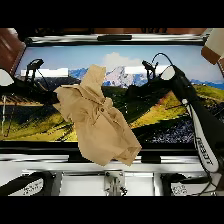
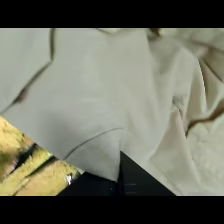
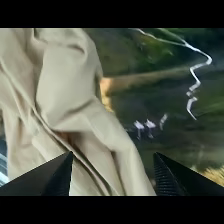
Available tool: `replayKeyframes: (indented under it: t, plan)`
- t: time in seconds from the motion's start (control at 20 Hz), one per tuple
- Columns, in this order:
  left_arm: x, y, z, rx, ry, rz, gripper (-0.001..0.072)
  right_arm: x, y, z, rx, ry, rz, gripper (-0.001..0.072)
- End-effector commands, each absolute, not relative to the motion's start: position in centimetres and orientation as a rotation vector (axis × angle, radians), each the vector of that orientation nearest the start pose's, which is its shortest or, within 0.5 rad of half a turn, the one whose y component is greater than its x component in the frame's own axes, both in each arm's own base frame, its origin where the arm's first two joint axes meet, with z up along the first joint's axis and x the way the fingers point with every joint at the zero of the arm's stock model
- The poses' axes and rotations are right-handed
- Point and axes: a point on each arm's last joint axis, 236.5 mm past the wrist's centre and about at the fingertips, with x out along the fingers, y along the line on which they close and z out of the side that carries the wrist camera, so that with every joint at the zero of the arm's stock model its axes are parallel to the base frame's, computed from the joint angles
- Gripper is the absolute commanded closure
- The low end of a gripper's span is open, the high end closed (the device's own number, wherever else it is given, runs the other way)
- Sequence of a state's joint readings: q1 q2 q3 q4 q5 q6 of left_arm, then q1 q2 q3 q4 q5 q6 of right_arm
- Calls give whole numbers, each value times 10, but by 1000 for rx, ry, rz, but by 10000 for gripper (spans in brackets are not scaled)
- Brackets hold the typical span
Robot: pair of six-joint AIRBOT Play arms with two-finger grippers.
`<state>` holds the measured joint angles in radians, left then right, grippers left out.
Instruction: Fold the shirts.
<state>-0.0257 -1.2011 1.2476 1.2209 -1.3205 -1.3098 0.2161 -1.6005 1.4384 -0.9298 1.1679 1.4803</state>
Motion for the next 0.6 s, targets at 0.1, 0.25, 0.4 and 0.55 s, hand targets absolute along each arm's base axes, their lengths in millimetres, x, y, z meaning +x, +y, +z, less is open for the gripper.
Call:
replayKeyframes:
  t: [0.1,0.25,0.4,0.55]
  plan:
    - [328,-86,94,-31,1162,-412,655,447,274,-46,385,1348,608,87]
    - [326,-86,98,-31,1151,-414,654,436,301,-56,325,1353,722,87]
    - [327,-86,96,-32,1154,-413,654,411,320,-61,254,1389,828,86]
    - [328,-86,97,-32,1153,-414,655,386,328,-69,143,1427,910,86]
